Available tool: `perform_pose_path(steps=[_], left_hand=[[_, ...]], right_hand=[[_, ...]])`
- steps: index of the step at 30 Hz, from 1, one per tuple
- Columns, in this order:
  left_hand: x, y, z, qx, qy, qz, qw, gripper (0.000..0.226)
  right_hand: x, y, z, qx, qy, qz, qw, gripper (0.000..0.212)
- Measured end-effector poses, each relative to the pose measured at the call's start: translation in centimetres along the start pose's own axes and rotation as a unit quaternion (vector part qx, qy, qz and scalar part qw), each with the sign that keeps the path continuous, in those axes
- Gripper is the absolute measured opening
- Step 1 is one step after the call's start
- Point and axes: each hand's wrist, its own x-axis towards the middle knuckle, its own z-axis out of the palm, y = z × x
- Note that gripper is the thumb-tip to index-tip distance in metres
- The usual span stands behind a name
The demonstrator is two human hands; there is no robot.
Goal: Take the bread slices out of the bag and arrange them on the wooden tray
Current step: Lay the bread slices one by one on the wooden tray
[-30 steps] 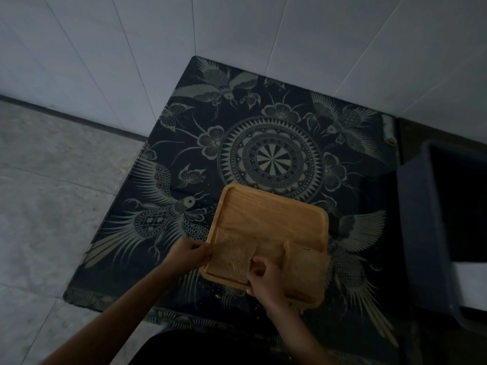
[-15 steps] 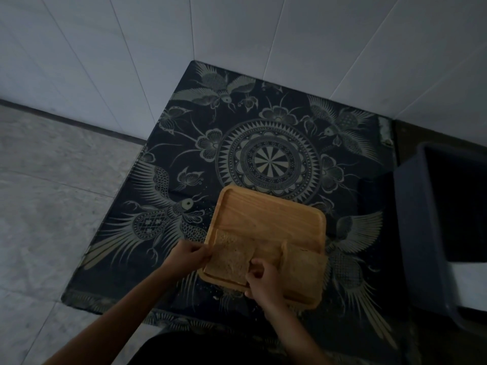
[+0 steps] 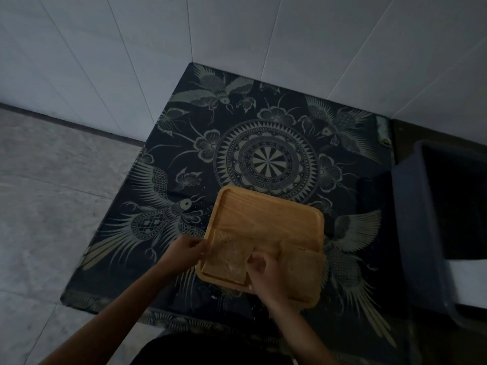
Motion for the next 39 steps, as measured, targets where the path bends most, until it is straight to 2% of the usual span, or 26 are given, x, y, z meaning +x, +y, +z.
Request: perform_pose_path(steps=[5, 9, 17, 20, 22, 26, 30, 33, 39], left_hand=[[0.3, 3.8, 1.0, 0.095, 0.035, 0.071, 0.992, 0.031], [0.4, 6.6, 3.4, 0.074, 0.021, 0.089, 0.993, 0.026], [0.3, 9.3, 9.8, 0.053, -0.046, 0.074, 0.995, 0.018], [0.2, 9.6, 11.9, 0.069, -0.052, 0.076, 0.993, 0.013], [0.1, 9.6, 13.1, 0.077, -0.051, 0.073, 0.993, 0.017], [-0.4, 9.5, 14.7, 0.082, -0.049, 0.059, 0.994, 0.014], [-0.9, 8.8, 15.8, 0.087, -0.070, 0.027, 0.993, 0.028], [-1.3, 8.5, 16.3, 0.097, -0.072, 0.021, 0.992, 0.028], [-1.4, 8.5, 17.1, 0.061, -0.055, 0.000, 0.997, 0.031]], right_hand=[[-0.1, -1.7, -3.3, -0.038, 0.045, -0.067, 0.996, 0.019], [0.0, -1.7, -7.0, -0.046, 0.091, -0.109, 0.989, 0.012], [0.9, 2.0, -14.7, -0.029, 0.139, -0.077, 0.987, 0.026], [1.1, 3.6, -16.1, -0.014, 0.148, -0.050, 0.988, 0.018], [1.1, 4.6, -16.4, -0.004, 0.145, -0.038, 0.989, 0.011], [1.1, 6.7, -16.4, 0.021, 0.125, 0.000, 0.992, 0.018], [0.8, 7.7, -16.0, 0.087, 0.087, 0.030, 0.992, 0.012], [0.6, 7.7, -15.9, 0.129, 0.065, 0.046, 0.988, 0.016], [0.7, 7.7, -15.8, 0.194, 0.034, 0.076, 0.978, 0.018]])
